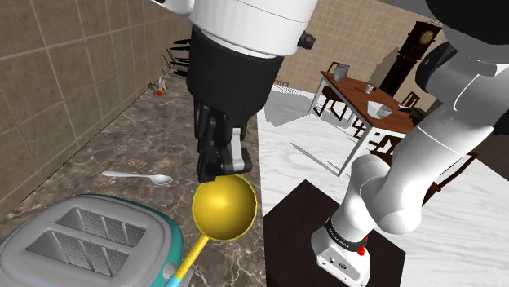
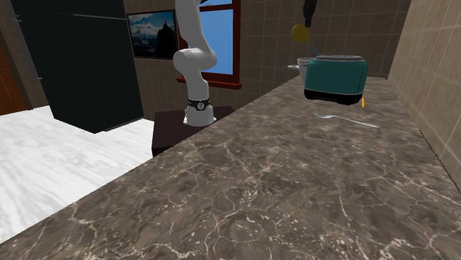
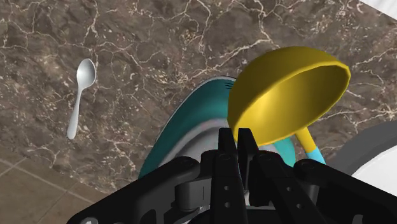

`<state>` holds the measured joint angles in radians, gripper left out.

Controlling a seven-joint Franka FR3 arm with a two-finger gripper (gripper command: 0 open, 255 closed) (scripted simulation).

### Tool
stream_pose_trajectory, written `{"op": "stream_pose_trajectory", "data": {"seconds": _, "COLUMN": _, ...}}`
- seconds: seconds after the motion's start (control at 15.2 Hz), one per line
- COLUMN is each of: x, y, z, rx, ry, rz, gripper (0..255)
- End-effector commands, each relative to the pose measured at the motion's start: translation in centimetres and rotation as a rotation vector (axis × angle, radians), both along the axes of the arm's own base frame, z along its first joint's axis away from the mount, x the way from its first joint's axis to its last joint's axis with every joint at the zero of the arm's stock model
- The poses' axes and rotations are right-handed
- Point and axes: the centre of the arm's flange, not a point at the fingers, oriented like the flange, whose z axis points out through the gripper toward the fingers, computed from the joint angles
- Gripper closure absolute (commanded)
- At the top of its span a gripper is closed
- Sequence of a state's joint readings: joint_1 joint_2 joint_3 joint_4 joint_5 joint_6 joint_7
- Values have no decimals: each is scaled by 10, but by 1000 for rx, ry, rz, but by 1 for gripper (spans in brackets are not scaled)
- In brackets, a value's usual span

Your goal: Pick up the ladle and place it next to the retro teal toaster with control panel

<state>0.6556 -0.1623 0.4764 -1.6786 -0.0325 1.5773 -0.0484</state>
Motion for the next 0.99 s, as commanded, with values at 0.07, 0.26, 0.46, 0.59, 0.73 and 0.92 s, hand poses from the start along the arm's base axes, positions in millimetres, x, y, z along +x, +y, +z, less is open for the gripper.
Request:
{"op": "stream_pose_trajectory", "data": {"seconds": 0.07, "x": 37, "y": -15, "z": 0, "rx": 0, "ry": 0, "rz": 1, "gripper": 255}}
{"op": "stream_pose_trajectory", "data": {"seconds": 0.26, "x": 74, "y": -29, "z": 0, "rx": 0, "ry": 0, "rz": 1, "gripper": 255}}
{"op": "stream_pose_trajectory", "data": {"seconds": 0.46, "x": 112, "y": -42, "z": 0, "rx": 0, "ry": 0, "rz": 1, "gripper": 255}}
{"op": "stream_pose_trajectory", "data": {"seconds": 0.59, "x": 137, "y": -51, "z": 0, "rx": 0, "ry": 0, "rz": 1, "gripper": 255}}
{"op": "stream_pose_trajectory", "data": {"seconds": 0.73, "x": 161, "y": -60, "z": 0, "rx": 0, "ry": 0, "rz": 1, "gripper": 255}}
{"op": "stream_pose_trajectory", "data": {"seconds": 0.92, "x": 199, "y": -73, "z": 0, "rx": 0, "ry": 0, "rz": 1, "gripper": 255}}
